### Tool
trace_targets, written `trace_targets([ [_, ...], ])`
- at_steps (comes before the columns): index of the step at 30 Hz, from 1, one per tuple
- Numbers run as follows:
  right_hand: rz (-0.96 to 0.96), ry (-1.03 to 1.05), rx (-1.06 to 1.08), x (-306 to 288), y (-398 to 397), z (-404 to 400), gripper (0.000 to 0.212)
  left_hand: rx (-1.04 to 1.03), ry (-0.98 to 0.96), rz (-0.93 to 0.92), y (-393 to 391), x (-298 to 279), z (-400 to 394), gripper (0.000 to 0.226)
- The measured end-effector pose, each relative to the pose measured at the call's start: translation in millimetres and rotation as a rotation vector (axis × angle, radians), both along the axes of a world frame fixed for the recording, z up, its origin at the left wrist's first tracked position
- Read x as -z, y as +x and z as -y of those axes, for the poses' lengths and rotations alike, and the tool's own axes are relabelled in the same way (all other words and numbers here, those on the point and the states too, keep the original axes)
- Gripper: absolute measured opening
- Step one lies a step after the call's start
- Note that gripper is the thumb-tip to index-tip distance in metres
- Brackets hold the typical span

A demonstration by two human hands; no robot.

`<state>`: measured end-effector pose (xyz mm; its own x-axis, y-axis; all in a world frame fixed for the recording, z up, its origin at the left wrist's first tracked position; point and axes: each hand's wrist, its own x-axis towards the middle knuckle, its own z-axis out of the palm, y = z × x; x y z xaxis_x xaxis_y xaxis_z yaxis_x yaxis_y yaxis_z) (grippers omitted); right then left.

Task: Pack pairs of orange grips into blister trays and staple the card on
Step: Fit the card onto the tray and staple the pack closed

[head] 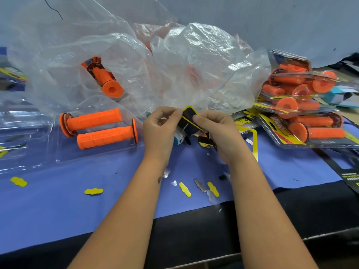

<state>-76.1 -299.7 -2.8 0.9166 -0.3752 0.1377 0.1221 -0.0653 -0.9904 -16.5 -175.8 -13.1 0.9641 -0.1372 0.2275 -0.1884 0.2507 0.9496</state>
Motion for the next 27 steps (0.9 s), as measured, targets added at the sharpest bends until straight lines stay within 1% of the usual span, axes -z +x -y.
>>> trace_targets([
  [3,0.026,-0.029,0.06,-0.9,-1.4,2.9,0.015,0.007,-0.038,-0.028,-0.2,-2.1,-1.1,0.021],
  [5,0.047,-0.074,0.1,-1.4,-2.1,2.8,0.015,0.021,-0.038,0.002,-0.3,-3.9,-2.9,0.021],
  [8,0.025,-0.086,0.093,-3.0,-4.3,1.5,0.013,0.058,0.057,0.108,-0.6,-2.3,-5.2,0.007],
  [10,0.01,-0.069,0.096,-3.8,-4.6,0.8,0.013,0.071,0.118,0.147,-0.4,-1.6,-7.6,0.017],
  [12,0.036,-0.055,0.096,-3.9,-4.5,0.3,0.016,0.103,0.134,0.147,0.6,-2.6,-9.7,0.026],
  [15,0.063,-0.098,0.104,-4.3,-3.7,-0.7,0.016,0.188,0.18,0.161,2.0,-4.5,-12.5,0.025],
  [19,0.068,-0.163,0.159,-4.5,-1.6,-1.8,0.016,0.339,0.347,0.206,6.2,-3.8,-16.8,0.023],
  [21,0.061,-0.233,0.217,-2.9,-0.1,-1.2,0.02,0.362,0.406,0.218,8.5,-1.9,-17.6,0.017],
  [23,0.057,-0.346,0.273,-1.2,0.5,-3.0,0.016,0.349,0.41,0.222,11.3,-0.4,-17.5,0.025],
  [25,0.077,-0.516,0.336,-0.1,0.1,-6.1,0.01,0.324,0.414,0.23,13.1,0.7,-16.8,0.034],
  [26,0.104,-0.617,0.367,-0.4,-0.5,-7.5,0.01,0.311,0.408,0.234,13.8,1.1,-16.4,0.038],
  [27,0.142,-0.707,0.39,-0.9,-0.6,-8.8,0.016,0.299,0.395,0.237,14.2,1.7,-15.6,0.042],
])
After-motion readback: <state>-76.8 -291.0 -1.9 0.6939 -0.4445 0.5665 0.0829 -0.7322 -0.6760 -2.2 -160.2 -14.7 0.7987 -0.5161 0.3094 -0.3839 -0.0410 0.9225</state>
